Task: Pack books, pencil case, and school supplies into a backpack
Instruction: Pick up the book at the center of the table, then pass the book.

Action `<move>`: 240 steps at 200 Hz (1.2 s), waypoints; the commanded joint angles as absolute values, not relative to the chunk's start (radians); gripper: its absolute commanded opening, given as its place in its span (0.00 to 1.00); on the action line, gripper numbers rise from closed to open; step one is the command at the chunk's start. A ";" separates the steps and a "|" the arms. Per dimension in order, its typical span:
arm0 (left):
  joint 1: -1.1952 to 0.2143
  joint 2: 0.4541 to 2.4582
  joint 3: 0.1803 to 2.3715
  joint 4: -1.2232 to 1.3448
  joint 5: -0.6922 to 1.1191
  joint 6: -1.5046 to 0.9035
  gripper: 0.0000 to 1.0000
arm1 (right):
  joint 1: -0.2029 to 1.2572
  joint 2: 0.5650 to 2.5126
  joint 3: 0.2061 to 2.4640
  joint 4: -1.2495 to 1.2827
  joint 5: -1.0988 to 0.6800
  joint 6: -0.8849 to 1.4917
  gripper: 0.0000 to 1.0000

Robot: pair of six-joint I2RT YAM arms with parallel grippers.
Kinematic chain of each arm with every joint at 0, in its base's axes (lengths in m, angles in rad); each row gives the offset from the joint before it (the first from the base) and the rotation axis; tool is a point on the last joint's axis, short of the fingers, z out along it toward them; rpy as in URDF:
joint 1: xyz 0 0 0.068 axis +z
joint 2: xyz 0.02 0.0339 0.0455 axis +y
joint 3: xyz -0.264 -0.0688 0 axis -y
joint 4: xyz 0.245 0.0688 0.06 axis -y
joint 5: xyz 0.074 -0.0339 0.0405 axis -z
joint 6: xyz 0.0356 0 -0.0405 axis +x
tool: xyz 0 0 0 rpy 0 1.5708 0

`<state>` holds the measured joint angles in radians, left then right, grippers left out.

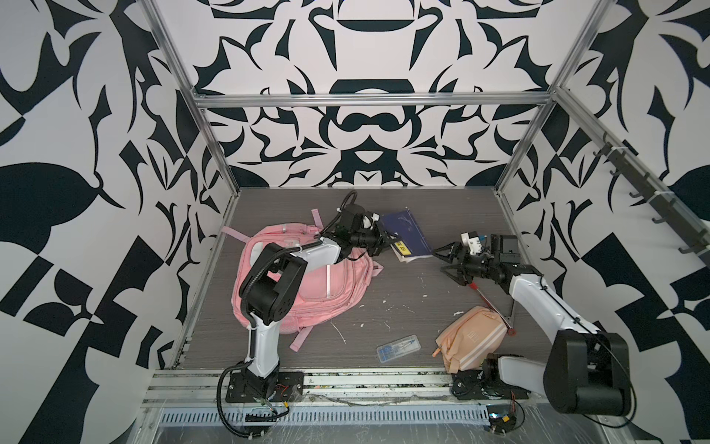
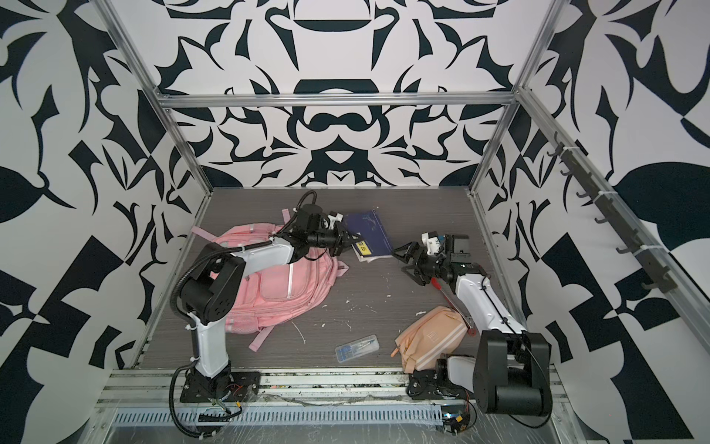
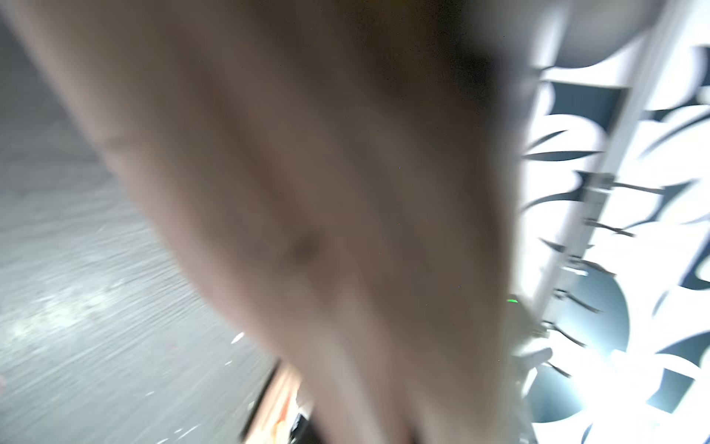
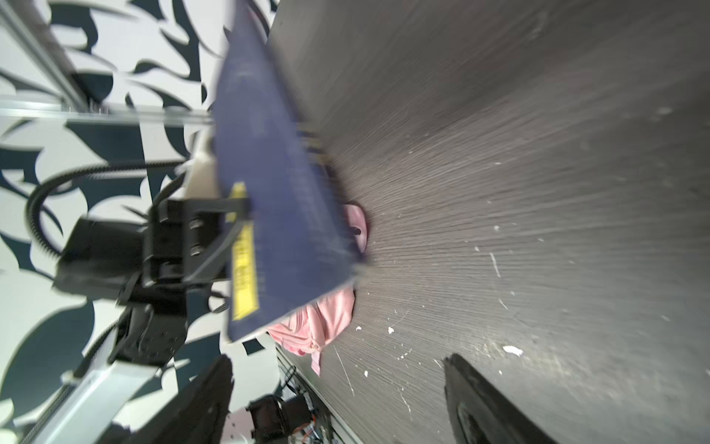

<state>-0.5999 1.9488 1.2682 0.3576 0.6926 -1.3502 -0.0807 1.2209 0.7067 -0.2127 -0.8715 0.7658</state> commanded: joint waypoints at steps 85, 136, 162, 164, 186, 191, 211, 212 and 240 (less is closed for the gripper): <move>-0.614 1.908 1.391 0.495 0.625 -1.488 0.00 | 0.060 1.358 0.784 0.490 -0.885 1.226 0.92; -0.640 1.876 1.343 0.488 0.600 -1.483 0.00 | 0.132 1.436 0.808 0.721 -0.876 1.329 0.62; -0.646 1.862 1.339 0.471 0.591 -1.475 0.00 | 0.152 1.417 0.793 0.708 -0.850 1.315 0.24; -0.646 1.861 1.339 0.470 0.591 -1.474 0.00 | 0.152 1.414 0.793 0.702 -0.849 1.312 0.22; -0.648 1.848 1.331 0.440 0.591 -1.465 0.04 | 0.152 1.375 0.810 0.578 -0.836 1.224 0.00; -0.647 1.842 1.323 0.431 0.591 -1.461 0.13 | 0.152 1.364 0.818 0.537 -0.831 1.193 0.00; -0.640 1.793 1.272 0.351 0.597 -1.411 0.67 | 0.152 1.323 0.869 0.315 -0.810 1.026 0.00; -0.639 1.789 1.269 0.344 0.598 -1.407 0.70 | 0.152 1.321 0.871 0.303 -0.808 1.015 0.00; -0.608 1.671 1.187 0.132 0.579 -1.280 1.00 | 0.133 1.287 0.936 -0.009 -0.765 0.777 0.00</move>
<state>-0.6300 1.7775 1.2373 0.3149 0.5941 -1.3964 0.1398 1.3365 0.8562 0.2493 -0.7887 1.0336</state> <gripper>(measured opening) 0.942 0.559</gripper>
